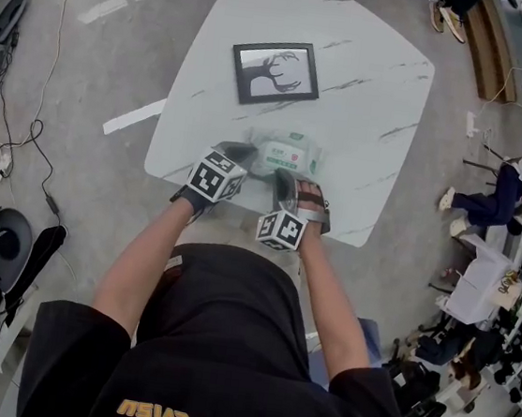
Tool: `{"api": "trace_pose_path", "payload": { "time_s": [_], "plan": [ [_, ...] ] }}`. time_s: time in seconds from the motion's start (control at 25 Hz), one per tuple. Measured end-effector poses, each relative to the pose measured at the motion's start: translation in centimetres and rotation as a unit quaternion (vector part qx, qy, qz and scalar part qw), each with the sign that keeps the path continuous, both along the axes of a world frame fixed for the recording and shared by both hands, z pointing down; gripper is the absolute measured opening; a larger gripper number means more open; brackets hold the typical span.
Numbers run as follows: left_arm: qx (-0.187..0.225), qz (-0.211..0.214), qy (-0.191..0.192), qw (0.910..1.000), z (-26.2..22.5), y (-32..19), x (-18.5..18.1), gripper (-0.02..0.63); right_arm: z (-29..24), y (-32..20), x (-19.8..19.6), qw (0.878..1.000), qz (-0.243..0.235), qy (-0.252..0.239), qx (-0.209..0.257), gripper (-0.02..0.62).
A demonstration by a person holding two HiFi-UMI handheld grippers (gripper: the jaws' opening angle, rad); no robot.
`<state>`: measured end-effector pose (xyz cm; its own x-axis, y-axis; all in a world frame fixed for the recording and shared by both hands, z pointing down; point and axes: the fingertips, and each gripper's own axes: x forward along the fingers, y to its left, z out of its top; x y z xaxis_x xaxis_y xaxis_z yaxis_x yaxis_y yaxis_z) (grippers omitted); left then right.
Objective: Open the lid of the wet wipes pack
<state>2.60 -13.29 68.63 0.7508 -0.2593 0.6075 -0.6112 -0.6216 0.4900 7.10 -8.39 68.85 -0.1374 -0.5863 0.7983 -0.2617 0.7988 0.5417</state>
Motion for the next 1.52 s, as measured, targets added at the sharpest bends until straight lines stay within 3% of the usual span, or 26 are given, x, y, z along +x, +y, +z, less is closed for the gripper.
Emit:
{"api": "trace_pose_path", "payload": {
  "time_s": [0.84, 1.52],
  "plan": [
    [-0.011, 0.004, 0.001, 0.9999, -0.1, 0.0, 0.0, 0.014, -1.7, -0.2, 0.0, 1.0, 0.003, -0.001, 0.014, 0.006],
    [-0.013, 0.004, 0.0, 0.9999, 0.1, 0.1, 0.0, 0.014, -4.1, -1.4, 0.3, 0.998, 0.027, -0.039, 0.038, 0.006]
  ]
}}
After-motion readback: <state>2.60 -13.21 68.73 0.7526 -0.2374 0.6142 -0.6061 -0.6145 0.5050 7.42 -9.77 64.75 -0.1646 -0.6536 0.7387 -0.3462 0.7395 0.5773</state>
